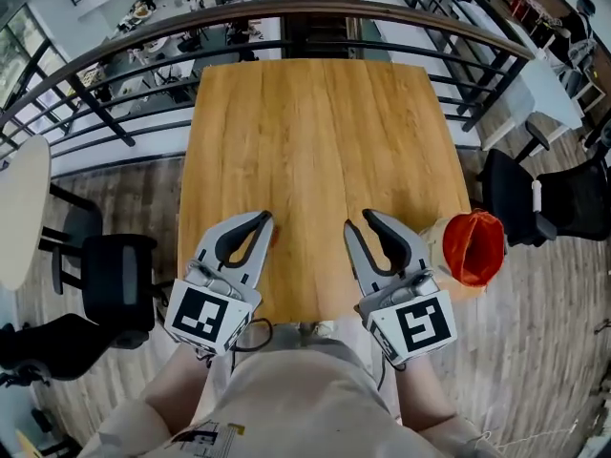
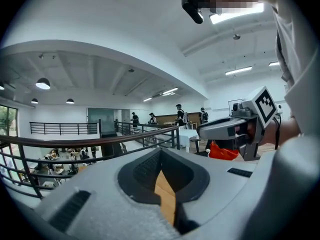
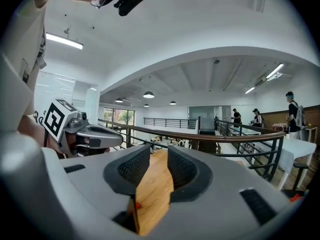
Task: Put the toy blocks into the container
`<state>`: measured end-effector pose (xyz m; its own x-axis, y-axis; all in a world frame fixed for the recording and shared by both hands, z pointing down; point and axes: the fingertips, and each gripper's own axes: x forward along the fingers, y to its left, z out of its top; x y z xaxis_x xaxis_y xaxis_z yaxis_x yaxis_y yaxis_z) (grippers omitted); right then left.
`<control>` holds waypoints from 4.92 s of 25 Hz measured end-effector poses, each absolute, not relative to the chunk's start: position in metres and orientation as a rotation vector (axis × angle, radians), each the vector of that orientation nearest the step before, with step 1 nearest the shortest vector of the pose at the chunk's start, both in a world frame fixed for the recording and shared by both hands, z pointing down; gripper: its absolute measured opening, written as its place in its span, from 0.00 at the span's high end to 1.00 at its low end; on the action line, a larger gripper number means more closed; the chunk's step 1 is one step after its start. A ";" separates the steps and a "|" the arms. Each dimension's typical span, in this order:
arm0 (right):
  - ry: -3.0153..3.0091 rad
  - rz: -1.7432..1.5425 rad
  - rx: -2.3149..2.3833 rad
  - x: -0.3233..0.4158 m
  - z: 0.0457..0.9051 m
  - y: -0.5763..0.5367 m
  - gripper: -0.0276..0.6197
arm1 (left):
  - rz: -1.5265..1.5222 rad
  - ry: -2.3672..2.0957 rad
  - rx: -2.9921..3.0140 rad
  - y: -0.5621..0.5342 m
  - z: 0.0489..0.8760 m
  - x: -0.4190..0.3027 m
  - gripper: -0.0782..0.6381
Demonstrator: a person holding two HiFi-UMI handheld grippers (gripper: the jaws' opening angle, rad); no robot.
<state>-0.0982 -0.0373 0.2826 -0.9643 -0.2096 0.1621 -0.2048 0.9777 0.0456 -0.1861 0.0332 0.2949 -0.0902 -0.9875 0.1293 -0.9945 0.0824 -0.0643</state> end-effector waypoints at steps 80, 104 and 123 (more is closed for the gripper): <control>-2.231 0.204 0.377 -0.278 0.703 0.009 0.64 | 0.388 -1.916 1.616 0.088 0.619 -0.315 0.87; -2.208 0.321 0.396 -0.263 0.714 0.012 0.84 | 0.381 -1.902 1.619 0.085 0.617 -0.305 0.87; -2.401 0.306 0.449 -0.236 0.601 -0.030 0.84 | 0.367 -1.978 1.734 0.053 0.539 -0.291 0.87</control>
